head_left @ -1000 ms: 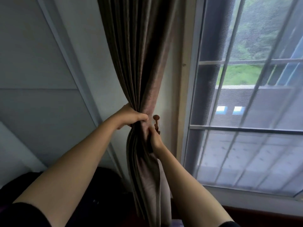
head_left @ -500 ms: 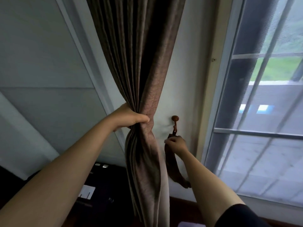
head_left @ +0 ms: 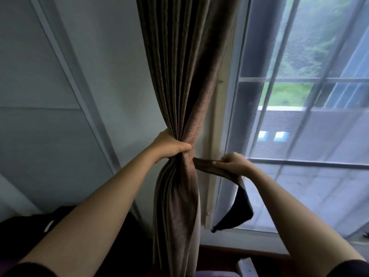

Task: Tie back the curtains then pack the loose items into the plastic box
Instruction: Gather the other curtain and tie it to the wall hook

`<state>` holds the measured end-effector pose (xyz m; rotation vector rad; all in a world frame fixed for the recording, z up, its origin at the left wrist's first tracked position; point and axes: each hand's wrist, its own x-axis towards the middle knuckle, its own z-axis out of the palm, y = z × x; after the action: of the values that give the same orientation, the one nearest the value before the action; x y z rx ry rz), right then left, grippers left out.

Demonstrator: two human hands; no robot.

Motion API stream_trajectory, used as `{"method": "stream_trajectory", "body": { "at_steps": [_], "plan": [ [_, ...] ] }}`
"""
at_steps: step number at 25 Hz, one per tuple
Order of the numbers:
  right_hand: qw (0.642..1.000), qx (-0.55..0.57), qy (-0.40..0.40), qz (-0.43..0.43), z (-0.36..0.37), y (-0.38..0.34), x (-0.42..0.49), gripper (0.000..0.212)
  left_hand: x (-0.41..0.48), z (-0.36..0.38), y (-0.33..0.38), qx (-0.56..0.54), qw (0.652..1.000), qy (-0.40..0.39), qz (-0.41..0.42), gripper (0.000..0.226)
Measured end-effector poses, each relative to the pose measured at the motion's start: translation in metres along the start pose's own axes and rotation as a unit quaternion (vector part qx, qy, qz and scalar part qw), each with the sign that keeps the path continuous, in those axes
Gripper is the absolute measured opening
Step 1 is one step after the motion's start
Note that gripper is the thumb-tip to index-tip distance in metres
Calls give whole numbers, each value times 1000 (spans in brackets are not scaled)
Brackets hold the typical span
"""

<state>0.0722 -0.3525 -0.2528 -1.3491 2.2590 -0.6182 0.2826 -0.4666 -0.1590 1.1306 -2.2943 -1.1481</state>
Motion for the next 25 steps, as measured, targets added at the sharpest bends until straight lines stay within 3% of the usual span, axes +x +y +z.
{"method": "stream_trajectory", "body": {
  "at_steps": [3, 7, 11, 18, 21, 25],
  "plan": [
    [1000, 18, 11, 6, -31, 4, -18, 44, 3, 26, 12, -6, 1000, 11, 3, 46],
    [997, 75, 14, 0, -57, -4, -34, 25, 2, 53, 28, -12, 999, 31, -4, 54],
    [998, 20, 54, -15, -63, -17, -54, 9, -1, 78, 50, -10, 999, 41, -4, 59],
    [969, -13, 243, 49, 2, -18, -102, 33, -2, 98, 72, -25, 999, 18, -16, 47],
    [964, -20, 263, 38, 15, -28, -106, 34, -4, 98, 72, -31, 999, 16, -27, 56],
    [959, -22, 258, 120, 7, -4, -106, 34, -7, 92, 66, -29, 999, 11, -19, 64]
  ]
}}
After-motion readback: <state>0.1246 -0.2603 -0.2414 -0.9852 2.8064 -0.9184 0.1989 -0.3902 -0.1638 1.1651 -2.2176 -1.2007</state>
